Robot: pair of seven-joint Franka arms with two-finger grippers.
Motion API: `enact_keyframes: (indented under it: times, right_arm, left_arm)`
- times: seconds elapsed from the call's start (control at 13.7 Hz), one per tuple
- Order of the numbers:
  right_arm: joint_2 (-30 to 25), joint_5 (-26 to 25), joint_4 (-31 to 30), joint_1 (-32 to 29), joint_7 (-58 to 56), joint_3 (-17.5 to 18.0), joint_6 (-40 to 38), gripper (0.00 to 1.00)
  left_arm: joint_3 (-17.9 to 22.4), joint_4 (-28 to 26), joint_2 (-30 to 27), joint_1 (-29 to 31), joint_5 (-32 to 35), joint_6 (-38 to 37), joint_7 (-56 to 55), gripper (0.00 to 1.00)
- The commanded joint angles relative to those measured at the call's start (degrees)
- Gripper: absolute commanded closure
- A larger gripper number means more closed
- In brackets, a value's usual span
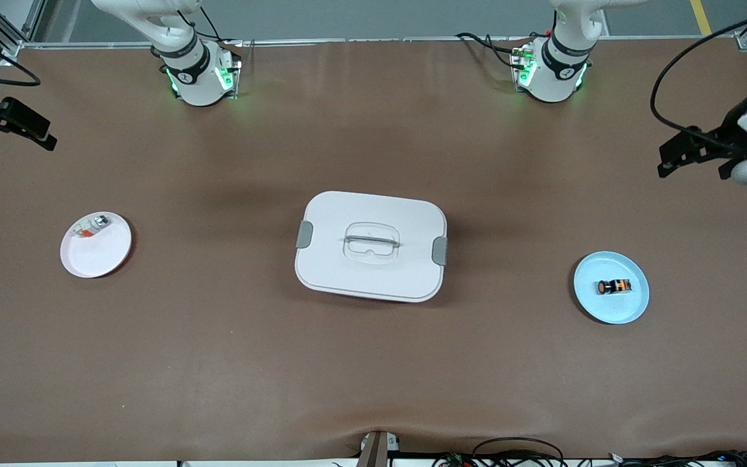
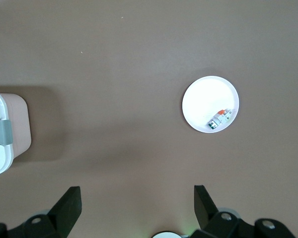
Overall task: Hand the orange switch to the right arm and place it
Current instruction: 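Lower the left gripper toward the orange switch on the blue plate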
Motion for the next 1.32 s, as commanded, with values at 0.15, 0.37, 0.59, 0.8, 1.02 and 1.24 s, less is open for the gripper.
enact_keyframes:
  times: [0.15,0.37,0.59,0.8,1.02,1.24]
  right_arm:
    - [-0.97,0.89,-0.96,-0.37,0.88,0.29,-0.11,0.0]
    - [-0.97,0.89,-0.96,-0.2,0.88,0.29,-0.29,0.0]
    - [-0.97,0.89,-0.96,-0.2,0.88,0.29,-0.28,0.0]
    - [-0.71,0.89,-0.96,-0.29,0.8,0.29,-0.55,0.0]
    - [-0.7,0.89,-0.96,-0.2,0.8,0.29,-0.64,0.0]
    - [-0.7,0.89,-0.87,0.15,0.8,0.38,-0.55,0.0]
  left_arm:
    - [-0.09,-4.29,3.84,0.46,3.09,10.23,0.71,0.0]
    - [-0.18,-12.99,3.85,2.82,3.71,21.38,2.54,0.0]
    - [-0.09,-16.01,7.78,3.01,3.71,27.48,3.35,0.0]
    - [0.0,-15.83,13.67,3.35,3.8,31.35,3.35,0.0]
    - [0.0,-15.92,18.51,4.23,6.17,35.47,3.35,0.0]
    - [0.0,-15.92,22.99,6.52,6.26,40.66,3.35,0.0]
